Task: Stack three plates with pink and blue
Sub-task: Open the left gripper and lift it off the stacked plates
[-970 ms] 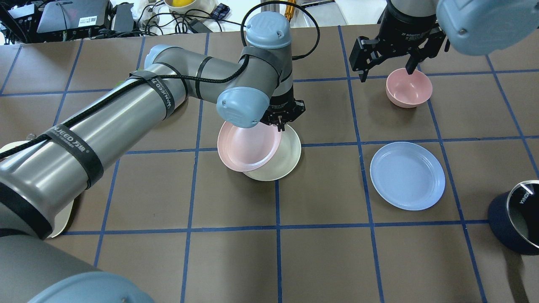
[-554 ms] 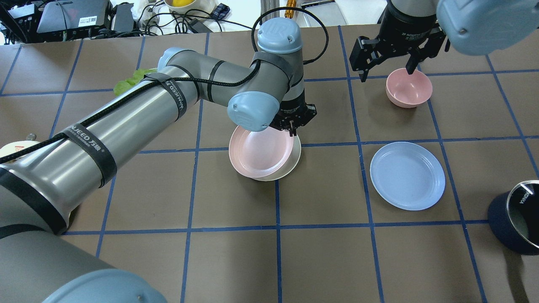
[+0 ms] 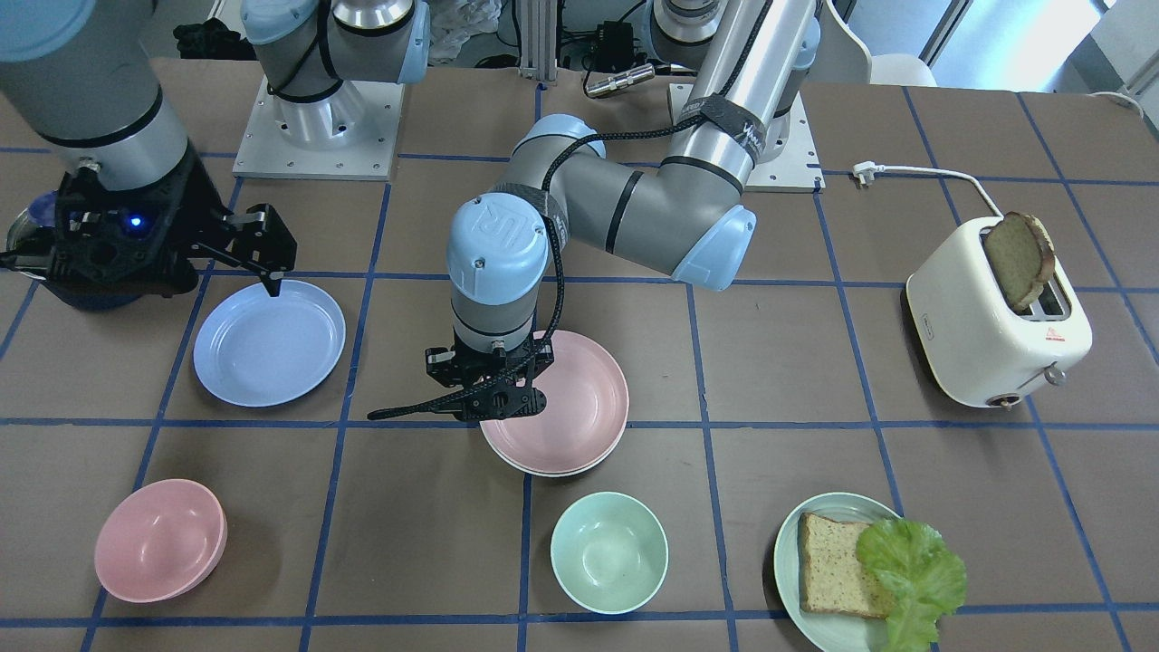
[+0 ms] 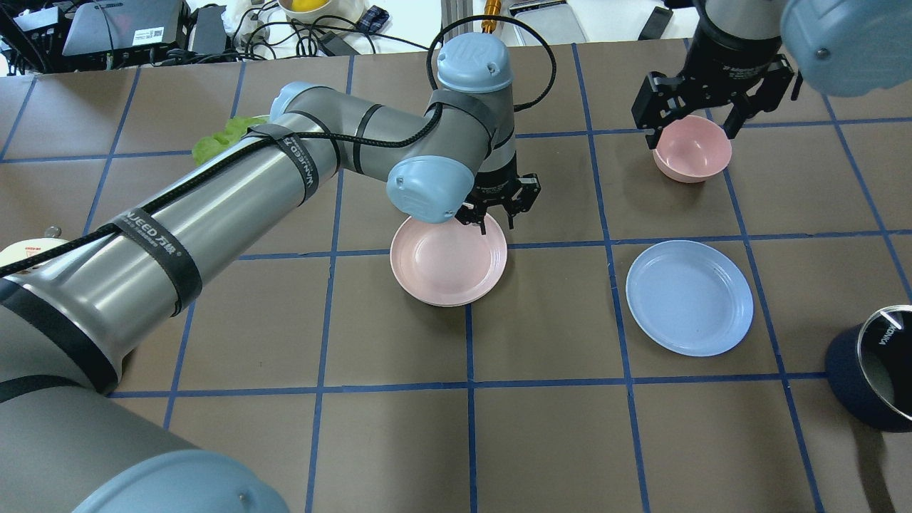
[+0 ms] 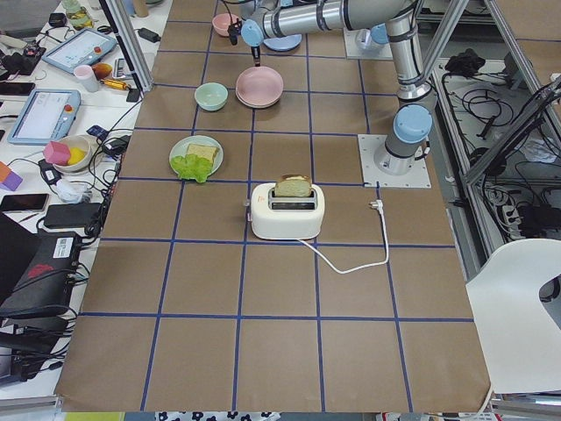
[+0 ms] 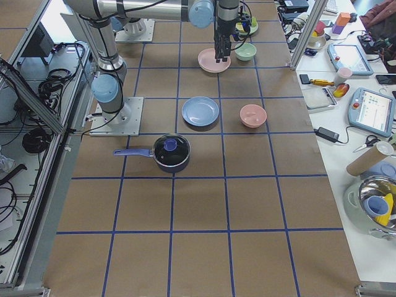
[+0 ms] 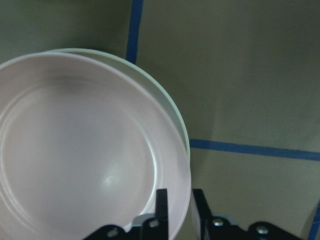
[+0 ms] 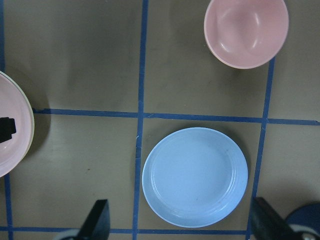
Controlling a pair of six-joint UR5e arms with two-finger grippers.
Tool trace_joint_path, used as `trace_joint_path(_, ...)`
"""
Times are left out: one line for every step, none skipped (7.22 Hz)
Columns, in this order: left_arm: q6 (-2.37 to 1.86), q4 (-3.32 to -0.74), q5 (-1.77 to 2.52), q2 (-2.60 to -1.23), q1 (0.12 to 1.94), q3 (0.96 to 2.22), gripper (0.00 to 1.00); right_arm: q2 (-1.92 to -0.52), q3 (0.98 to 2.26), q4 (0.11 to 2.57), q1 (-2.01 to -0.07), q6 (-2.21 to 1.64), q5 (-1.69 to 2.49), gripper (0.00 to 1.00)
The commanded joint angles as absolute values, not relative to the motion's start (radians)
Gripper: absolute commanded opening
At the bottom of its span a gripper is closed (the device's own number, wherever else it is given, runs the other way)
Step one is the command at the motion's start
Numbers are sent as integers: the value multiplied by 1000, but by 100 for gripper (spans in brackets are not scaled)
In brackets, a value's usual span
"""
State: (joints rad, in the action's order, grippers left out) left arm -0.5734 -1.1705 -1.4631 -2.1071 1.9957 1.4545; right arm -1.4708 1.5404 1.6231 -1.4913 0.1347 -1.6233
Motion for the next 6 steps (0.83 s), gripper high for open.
trace_joint_path(-560,-1181,-1465,-2076,1982,1433,100,-1477,1617,1640,-1372,234,-1623,100)
trace_joint_path(-554,-1202,-1468,-2053,1956,1398,100,-1476,1637,1661,-1330,268,-1623,100)
trace_joint_path(-481,-1313,-1467,-2031,1898,1347,100,-1476,1676,1686,-1306,294,-1624,100)
trace_joint_path(-380,-1424,-1470,-2002,1843,1298,100,-1476,1709,1759,-1304,328,-1679,100)
trace_joint_path(-353,-1492,-1473,-1970,1775,1261,100,-1471,1767,1826,-1290,336,-1699,100)
trace_joint_path(-341,-1565,-1474,-1926,1706,1240,100,-1473,1869,1951,-1263,354,-1698,100)
